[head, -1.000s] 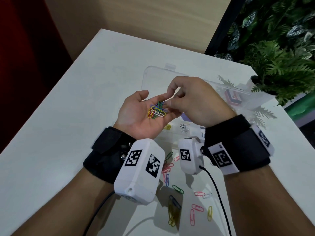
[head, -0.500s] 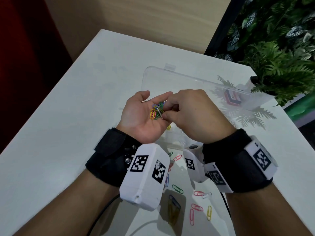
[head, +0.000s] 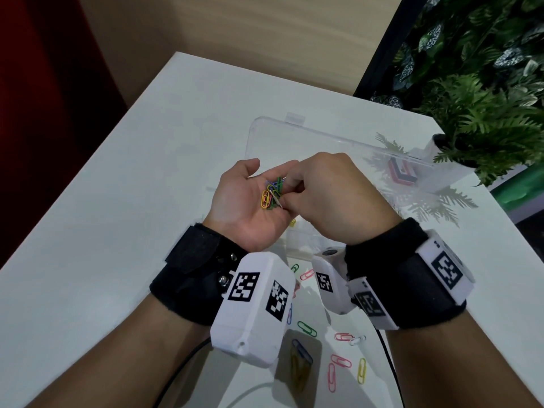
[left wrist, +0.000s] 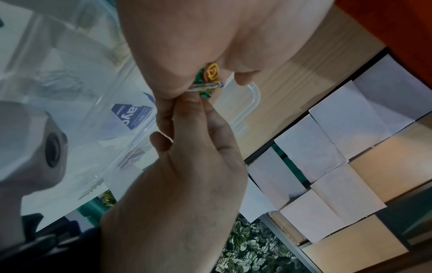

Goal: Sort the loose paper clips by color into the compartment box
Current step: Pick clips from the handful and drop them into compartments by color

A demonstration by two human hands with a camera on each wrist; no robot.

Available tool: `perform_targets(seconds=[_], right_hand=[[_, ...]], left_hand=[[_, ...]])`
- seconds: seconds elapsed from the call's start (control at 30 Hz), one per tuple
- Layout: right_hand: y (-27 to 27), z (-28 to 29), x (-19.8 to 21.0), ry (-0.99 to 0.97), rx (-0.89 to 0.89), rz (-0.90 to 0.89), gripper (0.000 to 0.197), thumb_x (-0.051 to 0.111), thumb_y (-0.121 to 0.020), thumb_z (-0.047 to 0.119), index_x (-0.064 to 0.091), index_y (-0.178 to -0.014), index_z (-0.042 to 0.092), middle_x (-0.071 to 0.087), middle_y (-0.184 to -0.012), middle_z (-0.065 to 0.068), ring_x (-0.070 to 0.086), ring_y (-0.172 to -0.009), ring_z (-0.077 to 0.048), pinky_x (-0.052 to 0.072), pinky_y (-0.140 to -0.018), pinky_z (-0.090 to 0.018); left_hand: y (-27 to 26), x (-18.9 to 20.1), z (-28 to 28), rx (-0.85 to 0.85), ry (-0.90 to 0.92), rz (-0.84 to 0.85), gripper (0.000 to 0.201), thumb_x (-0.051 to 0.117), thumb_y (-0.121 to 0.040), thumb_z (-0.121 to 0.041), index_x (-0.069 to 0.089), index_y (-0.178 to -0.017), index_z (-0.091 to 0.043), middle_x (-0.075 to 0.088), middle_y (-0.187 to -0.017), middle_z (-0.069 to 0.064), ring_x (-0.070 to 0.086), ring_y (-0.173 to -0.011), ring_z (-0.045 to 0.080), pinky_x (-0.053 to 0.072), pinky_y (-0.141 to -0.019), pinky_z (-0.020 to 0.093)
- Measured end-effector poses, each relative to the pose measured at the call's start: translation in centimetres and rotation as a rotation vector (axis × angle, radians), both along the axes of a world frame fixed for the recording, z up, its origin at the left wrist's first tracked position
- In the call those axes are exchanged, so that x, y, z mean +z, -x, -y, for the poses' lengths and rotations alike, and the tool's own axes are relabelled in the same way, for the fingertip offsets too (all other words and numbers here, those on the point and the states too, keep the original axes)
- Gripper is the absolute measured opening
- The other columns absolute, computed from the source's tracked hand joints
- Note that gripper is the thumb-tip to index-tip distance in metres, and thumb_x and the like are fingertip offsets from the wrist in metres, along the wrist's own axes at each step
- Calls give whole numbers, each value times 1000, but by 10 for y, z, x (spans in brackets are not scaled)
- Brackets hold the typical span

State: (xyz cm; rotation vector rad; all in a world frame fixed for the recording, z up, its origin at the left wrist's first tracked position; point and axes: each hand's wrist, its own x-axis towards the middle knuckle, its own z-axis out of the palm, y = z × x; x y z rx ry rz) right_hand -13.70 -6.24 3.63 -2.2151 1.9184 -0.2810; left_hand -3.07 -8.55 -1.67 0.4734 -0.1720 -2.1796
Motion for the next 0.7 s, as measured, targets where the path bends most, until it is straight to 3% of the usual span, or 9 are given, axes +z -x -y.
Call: perform_targets(seconds=[0.1,0.2,0.33,0.4,0.5,0.57,0.63,0.7], right_hand=[[3,2,-1,-19,-7,51,11,64,-79,16,74,-77,16,69,-74,-5,61,-71,-18,49,-60,-28],[5,3,-3,-7,11,79,10,64,-79,15,71,-74,15,67,-71,-3,57,-66,-16,44,-57,-26],[8,6,-1,20,19,122,7,64,-79,16,68,-74,16,64,-71,3,53,-65,-11,41,-56,-23],[9,7,0,38,28,135,5,62,-80,17,65,-75,17,63,-73,5,53,-68,-11,40,-57,-19],[10,9,1,42,17,177,3,62,-78,16,63,-74,17,58,-65,6,49,-61,-7,36,-51,-14],[11,11,1,41,-2,214,5,62,-76,15,61,-72,17,54,-59,7,47,-56,-6,35,-49,-14],[12,11,1,39,-19,275,7,62,-76,13,60,-70,16,54,-57,5,47,-53,-8,40,-52,-23],[14,11,2,47,-46,332,4,61,-75,12,59,-72,14,56,-58,3,50,-54,-13,43,-51,-23]], left_hand=[[0,-3,1,-9,3,-23,61,23,-97,-36,48,-133,7,62,-83,16,62,-61,25,48,-53,20],[-3,-3,2,-26,17,-51,61,22,-97,-35,53,-123,11,65,-97,22,64,-79,27,56,-68,29],[-6,-1,3,-25,23,-86,60,23,-98,-34,53,-121,13,65,-102,28,68,-79,34,60,-69,42],[-7,-2,5,-19,26,-75,60,23,-98,-33,53,-122,13,64,-106,30,67,-85,36,55,-79,47],[-6,-3,7,-5,16,-40,59,24,-97,-33,52,-124,11,64,-107,29,66,-88,37,55,-80,44],[-6,-4,9,5,8,-16,59,25,-97,-34,50,-130,9,60,-117,28,62,-100,38,53,-86,43],[-7,-4,10,19,-3,-12,58,27,-98,-33,48,-132,8,53,-130,29,55,-118,39,48,-94,46],[-11,-3,13,54,-6,-20,55,28,-98,-31,49,-129,9,50,-133,32,52,-121,41,46,-97,52]])
